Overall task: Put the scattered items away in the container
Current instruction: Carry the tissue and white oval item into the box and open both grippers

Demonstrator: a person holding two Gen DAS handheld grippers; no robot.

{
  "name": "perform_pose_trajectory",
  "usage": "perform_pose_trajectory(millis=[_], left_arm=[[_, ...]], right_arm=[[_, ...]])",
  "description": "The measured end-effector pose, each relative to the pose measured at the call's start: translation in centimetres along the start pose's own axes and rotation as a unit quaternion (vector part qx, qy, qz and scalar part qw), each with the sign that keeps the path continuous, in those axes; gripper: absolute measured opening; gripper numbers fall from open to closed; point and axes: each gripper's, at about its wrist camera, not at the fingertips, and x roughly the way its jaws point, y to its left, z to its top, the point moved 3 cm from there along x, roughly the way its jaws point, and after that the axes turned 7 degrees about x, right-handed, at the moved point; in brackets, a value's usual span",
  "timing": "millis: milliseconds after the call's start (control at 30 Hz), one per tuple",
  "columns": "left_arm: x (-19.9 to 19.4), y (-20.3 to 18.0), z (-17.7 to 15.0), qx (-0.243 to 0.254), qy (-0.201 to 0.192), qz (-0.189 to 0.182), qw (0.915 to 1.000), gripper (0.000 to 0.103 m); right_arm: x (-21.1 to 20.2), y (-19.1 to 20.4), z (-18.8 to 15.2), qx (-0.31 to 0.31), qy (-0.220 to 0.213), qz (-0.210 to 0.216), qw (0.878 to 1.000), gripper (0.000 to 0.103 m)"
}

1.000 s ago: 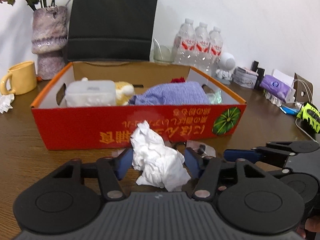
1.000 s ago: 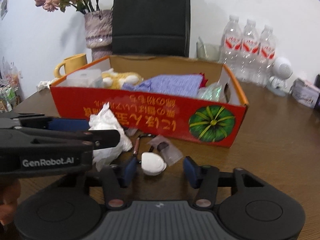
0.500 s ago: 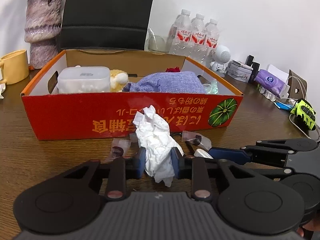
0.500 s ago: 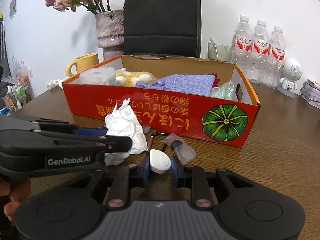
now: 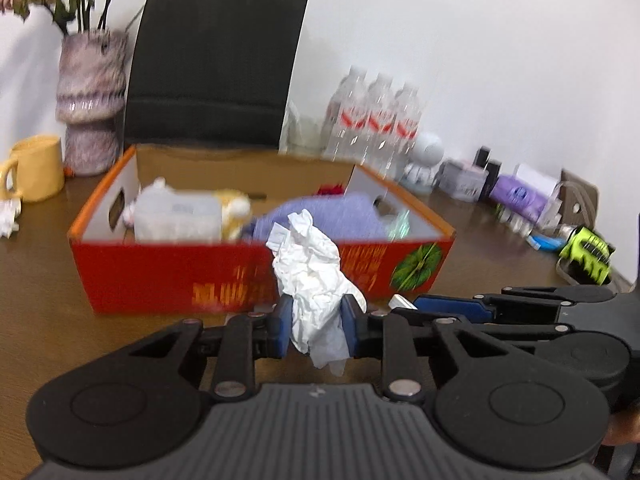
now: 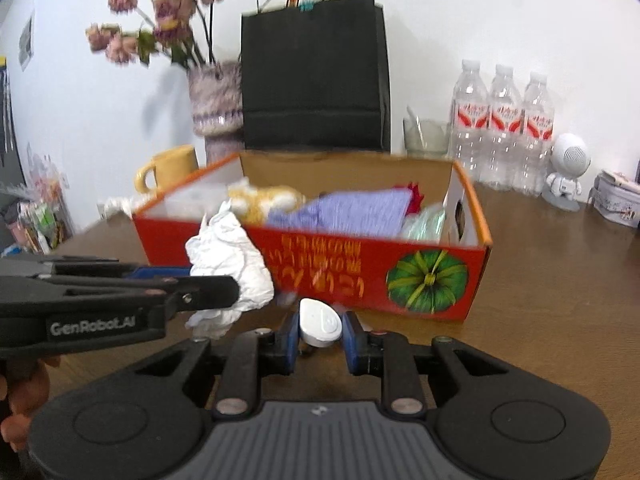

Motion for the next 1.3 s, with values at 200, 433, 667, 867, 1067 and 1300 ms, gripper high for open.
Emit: perform_pose_trajectory(millis=[200,433,667,867,1067,1300], left_arm=[[-0.9,1.5,3.8,-0.003,-0.044,0.015,0.9989,0.026],[1.3,4.9,6.5,-0.032,-0.057,0.035,0.9973,0.026],[4.4,7.8,8.0,-0.052,-0.050,0.045,0.9964,0.026],[7.4,9.3,8.8,-0.051,-0.033,0.053,0.9967,0.026],[9.4,9.9,8.8,-0.049,-0.015,0.053,0.9973,0.026],[10.8,10.0,8.7,-0.044,0.013,0.061,0.9971,0.085]], right_arm=[[-1.2,0.0,3.9,0.016,-0.045,0.010,0.999,0.022],[1.7,-0.5,7.8,0.037,-0.061,0.008,0.997,0.022],[6.6,-0.9,10.7,0.050,-0.056,0.004,0.997,0.022],[10.6,-0.9,11.6,0.042,-0.035,-0.001,0.999,0.022],[12.9,-1.3,11.9,0.036,-0.018,-0.007,0.999,0.022],[15.0,-1.8,11.8,0.026,0.008,-0.033,0.999,0.056]])
